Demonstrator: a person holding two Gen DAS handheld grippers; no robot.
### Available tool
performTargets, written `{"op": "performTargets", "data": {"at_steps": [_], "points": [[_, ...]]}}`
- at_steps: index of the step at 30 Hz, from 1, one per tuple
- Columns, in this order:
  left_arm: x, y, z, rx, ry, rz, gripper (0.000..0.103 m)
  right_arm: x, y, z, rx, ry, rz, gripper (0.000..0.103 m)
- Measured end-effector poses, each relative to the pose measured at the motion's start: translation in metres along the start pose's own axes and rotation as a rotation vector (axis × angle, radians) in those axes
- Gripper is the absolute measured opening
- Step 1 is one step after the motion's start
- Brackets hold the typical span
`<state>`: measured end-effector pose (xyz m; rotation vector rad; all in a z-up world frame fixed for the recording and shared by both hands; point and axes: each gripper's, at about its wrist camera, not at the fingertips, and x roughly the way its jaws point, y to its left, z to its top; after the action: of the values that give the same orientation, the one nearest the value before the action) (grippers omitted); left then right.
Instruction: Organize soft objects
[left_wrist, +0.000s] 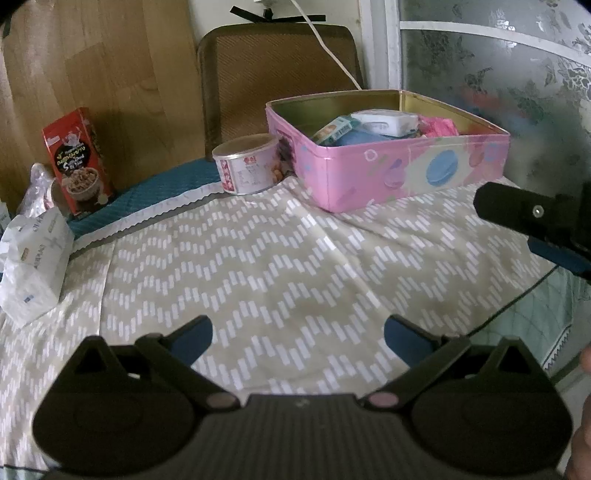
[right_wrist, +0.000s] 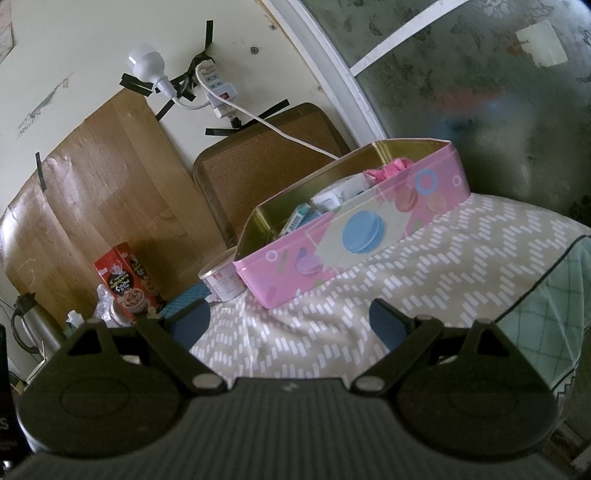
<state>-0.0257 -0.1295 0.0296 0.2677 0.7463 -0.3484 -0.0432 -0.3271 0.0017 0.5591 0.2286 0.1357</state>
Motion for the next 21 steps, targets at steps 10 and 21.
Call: {"op": "performTargets", "data": {"at_steps": [10, 21], "points": [[0.0005, -0.0004, -0.0006, -0.001, 0.007, -0.009, 0.103, -0.0013, 0.0012, -0.0014, 0.005, -0.001, -0.007, 0.095], [-0.0042, 0.0046, 0.0011, -0.016, -0.022, -0.056, 0.103, -0.0012, 0.0010, -0.0014, 0.004, 0.000, -0.007, 0.095]]}}
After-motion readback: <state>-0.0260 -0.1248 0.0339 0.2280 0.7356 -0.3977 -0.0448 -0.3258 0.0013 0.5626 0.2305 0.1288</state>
